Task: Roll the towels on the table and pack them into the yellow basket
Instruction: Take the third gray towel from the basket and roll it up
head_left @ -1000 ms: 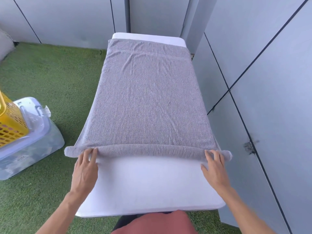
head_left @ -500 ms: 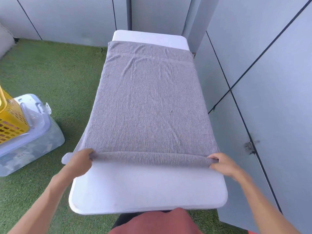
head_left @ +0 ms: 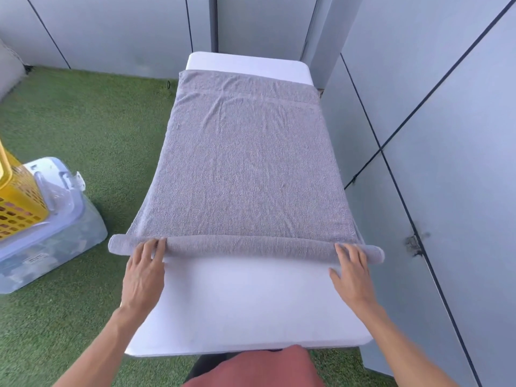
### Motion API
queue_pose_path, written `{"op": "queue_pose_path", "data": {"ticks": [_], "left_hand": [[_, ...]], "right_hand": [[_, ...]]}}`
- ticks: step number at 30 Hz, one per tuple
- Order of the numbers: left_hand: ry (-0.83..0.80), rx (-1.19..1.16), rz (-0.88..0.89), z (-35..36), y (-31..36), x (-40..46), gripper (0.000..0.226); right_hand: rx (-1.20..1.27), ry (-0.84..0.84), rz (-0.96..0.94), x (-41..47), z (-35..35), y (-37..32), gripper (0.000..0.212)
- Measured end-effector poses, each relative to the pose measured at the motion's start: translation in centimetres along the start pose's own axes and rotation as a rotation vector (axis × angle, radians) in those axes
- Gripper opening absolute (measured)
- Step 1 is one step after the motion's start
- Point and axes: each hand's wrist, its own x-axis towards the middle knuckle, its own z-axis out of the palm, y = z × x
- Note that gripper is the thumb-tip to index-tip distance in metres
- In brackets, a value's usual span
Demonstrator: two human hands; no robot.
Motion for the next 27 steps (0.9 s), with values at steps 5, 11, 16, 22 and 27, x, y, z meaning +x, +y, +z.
{"op": "queue_pose_path", "data": {"ticks": [5,11,16,22,27], "left_hand": [[-0.055,-0.036,-0.010,-0.7,-0.5,3.4,0.042],[-0.362,-0.021,-0.083,-1.5,-2.2,2.0,0.030],[-0.440,-0.429,-0.329,-3.1,-2.6,4.7,0.030],[0.041,-0.104,-0.160,-2.3,-0.5,2.5,0.015],[0.031,0.017,0.032,0.8,0.0,-1.4,0.059]], "right_hand": [[0.098,-0.085,0.100,2.4,-1.2,-0.6,0.045],[0.097,-0.301,0.042,0.5,-2.9,0.9,0.035],[0.500,-0.446,0.364,2.9,-5.1,1.3,0.041],[0.151,0.130,0.184,1.2,-2.9,-1.0,0.011],[-0.082,0.045,0.052,-2.2,0.2,-1.1,0.050]]}}
